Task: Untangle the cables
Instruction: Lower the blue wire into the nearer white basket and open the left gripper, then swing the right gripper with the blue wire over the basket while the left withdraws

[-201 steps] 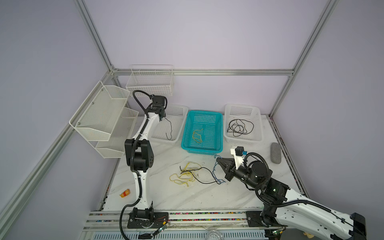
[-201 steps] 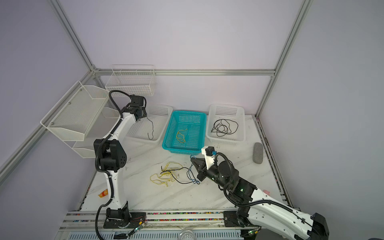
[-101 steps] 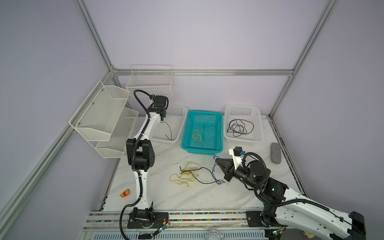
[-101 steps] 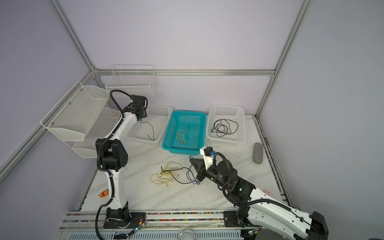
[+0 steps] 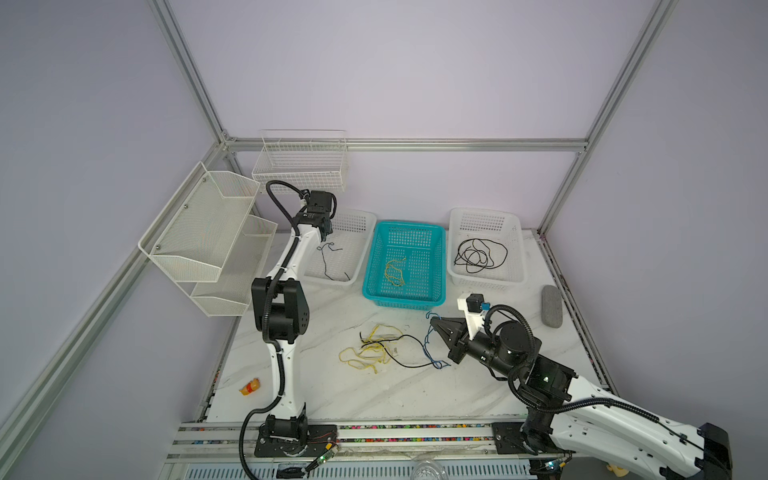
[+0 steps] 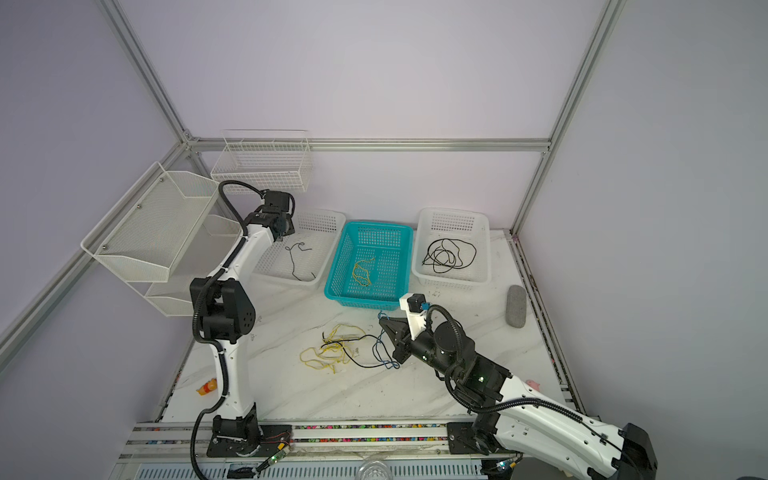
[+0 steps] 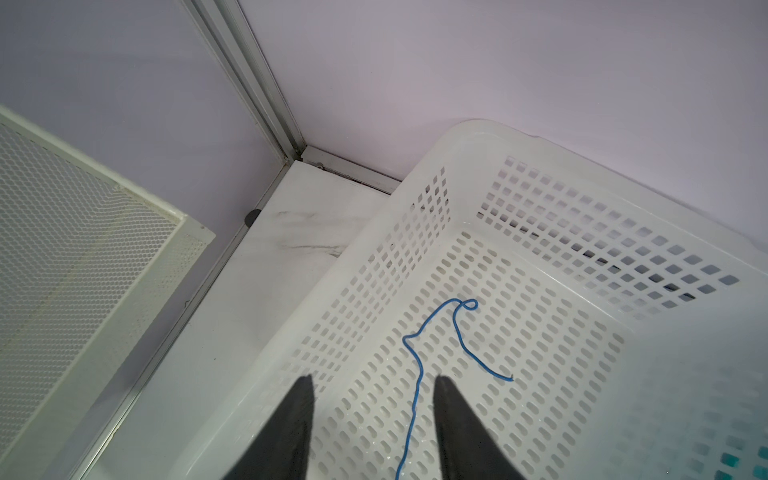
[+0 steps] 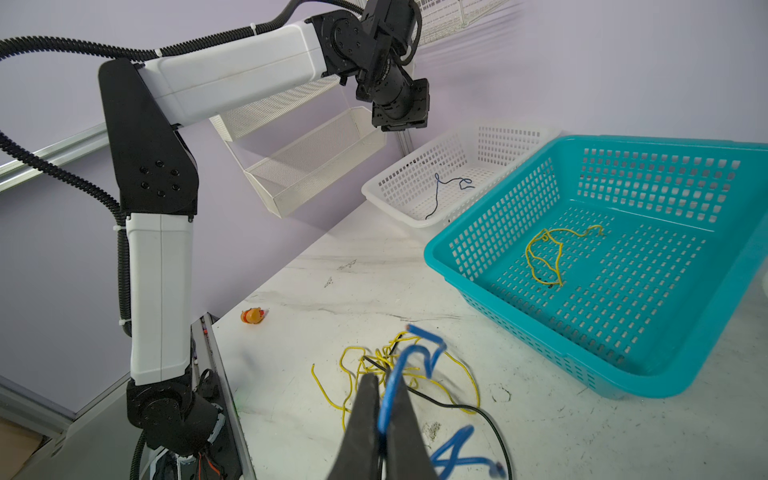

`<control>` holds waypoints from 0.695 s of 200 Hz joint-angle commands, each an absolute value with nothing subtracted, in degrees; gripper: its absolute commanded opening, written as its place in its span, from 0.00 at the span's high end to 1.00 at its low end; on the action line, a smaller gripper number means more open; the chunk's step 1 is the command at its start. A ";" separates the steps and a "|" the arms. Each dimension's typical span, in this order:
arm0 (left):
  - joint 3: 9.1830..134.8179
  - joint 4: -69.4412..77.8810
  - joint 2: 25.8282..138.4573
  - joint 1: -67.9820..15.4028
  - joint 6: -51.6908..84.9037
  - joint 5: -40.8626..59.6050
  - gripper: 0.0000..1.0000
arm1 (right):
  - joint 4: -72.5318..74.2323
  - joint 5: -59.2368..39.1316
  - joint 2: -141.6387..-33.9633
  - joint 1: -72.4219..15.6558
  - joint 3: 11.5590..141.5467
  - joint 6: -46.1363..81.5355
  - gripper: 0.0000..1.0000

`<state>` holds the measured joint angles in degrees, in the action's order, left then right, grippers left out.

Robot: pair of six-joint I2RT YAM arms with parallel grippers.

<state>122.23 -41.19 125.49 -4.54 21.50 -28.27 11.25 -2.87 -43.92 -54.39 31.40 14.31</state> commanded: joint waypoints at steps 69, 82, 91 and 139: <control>94.06 -21.66 100.08 -2.35 29.11 -11.21 0.12 | 15.93 -5.51 -49.60 -54.68 37.88 14.41 1.00; 89.48 -20.35 96.16 -2.31 30.64 -9.06 0.09 | 16.49 -5.98 -51.68 -54.68 39.26 14.09 1.00; 86.88 -19.96 93.41 -2.37 31.79 -7.89 0.08 | 16.99 -6.41 -53.20 -54.67 40.27 13.81 1.00; 70.95 -19.15 75.85 -2.72 37.14 -3.01 0.03 | 20.99 -9.75 -63.60 -54.68 47.29 13.27 1.00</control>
